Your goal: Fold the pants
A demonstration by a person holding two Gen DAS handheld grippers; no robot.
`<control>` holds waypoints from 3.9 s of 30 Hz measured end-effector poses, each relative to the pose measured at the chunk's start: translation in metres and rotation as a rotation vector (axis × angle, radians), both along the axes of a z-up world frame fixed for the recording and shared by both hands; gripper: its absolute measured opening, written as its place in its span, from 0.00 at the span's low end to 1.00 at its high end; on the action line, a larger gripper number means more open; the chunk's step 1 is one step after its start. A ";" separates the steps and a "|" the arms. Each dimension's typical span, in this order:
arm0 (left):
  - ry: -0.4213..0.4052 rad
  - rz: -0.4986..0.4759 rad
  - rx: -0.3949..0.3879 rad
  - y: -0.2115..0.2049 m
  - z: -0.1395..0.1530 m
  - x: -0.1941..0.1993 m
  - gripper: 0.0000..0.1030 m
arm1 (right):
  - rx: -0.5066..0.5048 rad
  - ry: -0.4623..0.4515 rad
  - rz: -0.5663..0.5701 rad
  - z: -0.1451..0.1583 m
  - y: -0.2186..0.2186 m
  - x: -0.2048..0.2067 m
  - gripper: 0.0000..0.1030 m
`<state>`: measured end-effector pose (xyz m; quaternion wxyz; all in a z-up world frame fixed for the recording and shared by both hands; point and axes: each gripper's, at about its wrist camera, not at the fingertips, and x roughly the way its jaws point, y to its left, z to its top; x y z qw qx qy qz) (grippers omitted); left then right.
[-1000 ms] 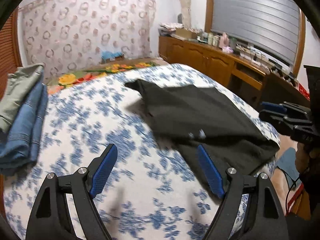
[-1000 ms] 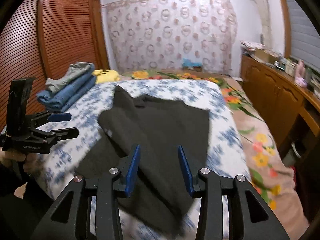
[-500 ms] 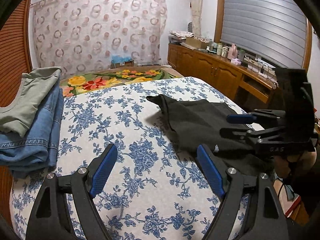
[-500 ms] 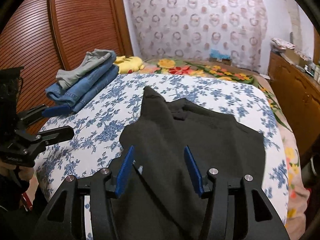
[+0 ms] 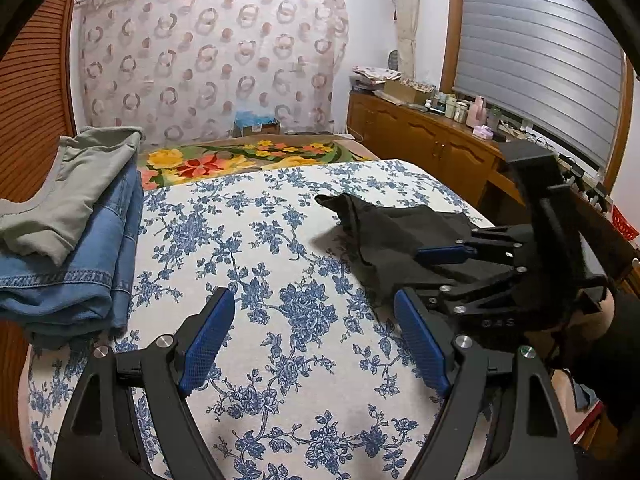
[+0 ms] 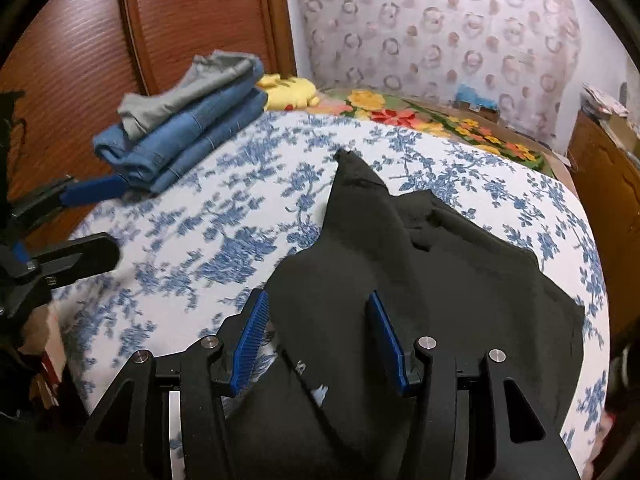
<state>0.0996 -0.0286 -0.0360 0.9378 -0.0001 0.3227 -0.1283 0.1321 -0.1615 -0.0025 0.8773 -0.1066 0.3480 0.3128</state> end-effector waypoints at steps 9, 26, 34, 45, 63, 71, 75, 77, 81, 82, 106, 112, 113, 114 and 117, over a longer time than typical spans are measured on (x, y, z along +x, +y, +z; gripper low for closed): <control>0.030 -0.023 0.011 -0.012 -0.013 0.005 0.80 | 0.036 0.002 0.016 0.012 -0.008 0.009 0.10; 0.057 -0.109 0.047 -0.059 -0.017 0.017 0.80 | 0.197 0.008 -0.024 0.024 -0.056 0.015 0.10; 0.079 -0.150 0.083 -0.083 -0.027 0.018 0.80 | 0.168 -0.018 -0.078 0.030 -0.068 0.019 0.10; 0.087 -0.144 0.099 -0.092 -0.020 0.052 0.80 | 0.135 -0.049 -0.236 0.030 -0.107 0.033 0.34; 0.120 -0.090 0.131 -0.106 -0.017 0.094 0.80 | 0.113 0.003 -0.098 0.013 -0.102 0.055 0.38; 0.115 -0.079 0.124 -0.105 -0.014 0.093 0.80 | 0.067 0.022 -0.058 0.005 -0.089 0.064 0.48; 0.124 -0.091 0.130 -0.106 -0.017 0.096 0.80 | 0.020 0.024 -0.070 -0.001 -0.085 0.069 0.48; 0.128 -0.101 0.137 -0.107 -0.019 0.097 0.80 | 0.015 0.036 -0.080 -0.004 -0.086 0.072 0.48; 0.137 -0.116 0.134 -0.107 -0.023 0.102 0.80 | -0.008 0.040 -0.143 -0.008 -0.098 0.077 0.48; 0.137 -0.120 0.133 -0.106 -0.023 0.103 0.80 | 0.005 0.044 -0.159 -0.006 -0.104 0.078 0.48; 0.212 -0.170 0.132 -0.110 -0.055 0.115 0.81 | 0.000 0.048 -0.121 -0.013 -0.082 0.070 0.37; 0.211 -0.169 0.134 -0.110 -0.056 0.116 0.81 | -0.026 0.020 -0.122 -0.010 -0.069 0.074 0.37; 0.211 -0.169 0.135 -0.110 -0.056 0.116 0.81 | -0.025 0.009 -0.126 -0.007 -0.069 0.073 0.37; 0.210 -0.169 0.136 -0.110 -0.056 0.116 0.81 | -0.022 -0.001 -0.130 -0.006 -0.069 0.072 0.37; 0.212 -0.169 0.134 -0.110 -0.056 0.117 0.81 | -0.012 -0.021 -0.116 -0.002 -0.066 0.068 0.37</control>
